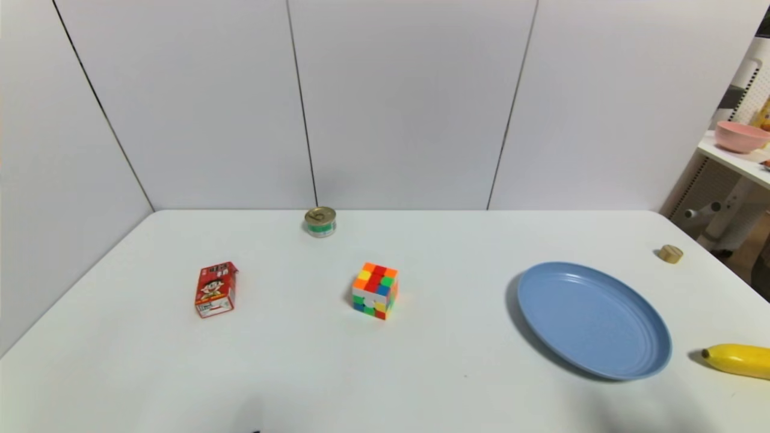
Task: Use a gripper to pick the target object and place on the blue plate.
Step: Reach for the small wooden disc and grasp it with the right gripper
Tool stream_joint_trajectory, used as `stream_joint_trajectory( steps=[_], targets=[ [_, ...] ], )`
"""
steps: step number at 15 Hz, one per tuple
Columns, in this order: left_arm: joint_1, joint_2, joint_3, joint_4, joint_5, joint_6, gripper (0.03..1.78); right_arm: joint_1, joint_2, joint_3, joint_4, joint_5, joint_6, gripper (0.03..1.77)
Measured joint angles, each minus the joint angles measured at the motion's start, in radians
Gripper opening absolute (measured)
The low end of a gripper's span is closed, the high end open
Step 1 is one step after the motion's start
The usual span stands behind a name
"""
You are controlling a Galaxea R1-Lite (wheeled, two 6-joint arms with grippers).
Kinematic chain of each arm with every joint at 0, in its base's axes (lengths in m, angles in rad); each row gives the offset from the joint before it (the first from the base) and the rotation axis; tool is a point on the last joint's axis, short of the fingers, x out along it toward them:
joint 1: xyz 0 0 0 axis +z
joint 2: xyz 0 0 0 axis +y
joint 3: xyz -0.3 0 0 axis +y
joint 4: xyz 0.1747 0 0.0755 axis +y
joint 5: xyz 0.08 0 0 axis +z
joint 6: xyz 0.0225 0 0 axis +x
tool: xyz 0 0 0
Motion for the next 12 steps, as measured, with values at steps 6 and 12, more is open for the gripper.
stream_joint_trajectory(
  steps=[6,12],
  targets=[
    [0.0,0.0,0.0,0.0,0.0,0.0,1.69,-0.104,0.687,-0.665,0.244,-0.001,0.01,1.69],
    [0.0,0.0,0.0,0.0,0.0,0.0,1.69,-0.236,1.297,-1.171,0.428,0.004,0.032,1.69]
  ],
)
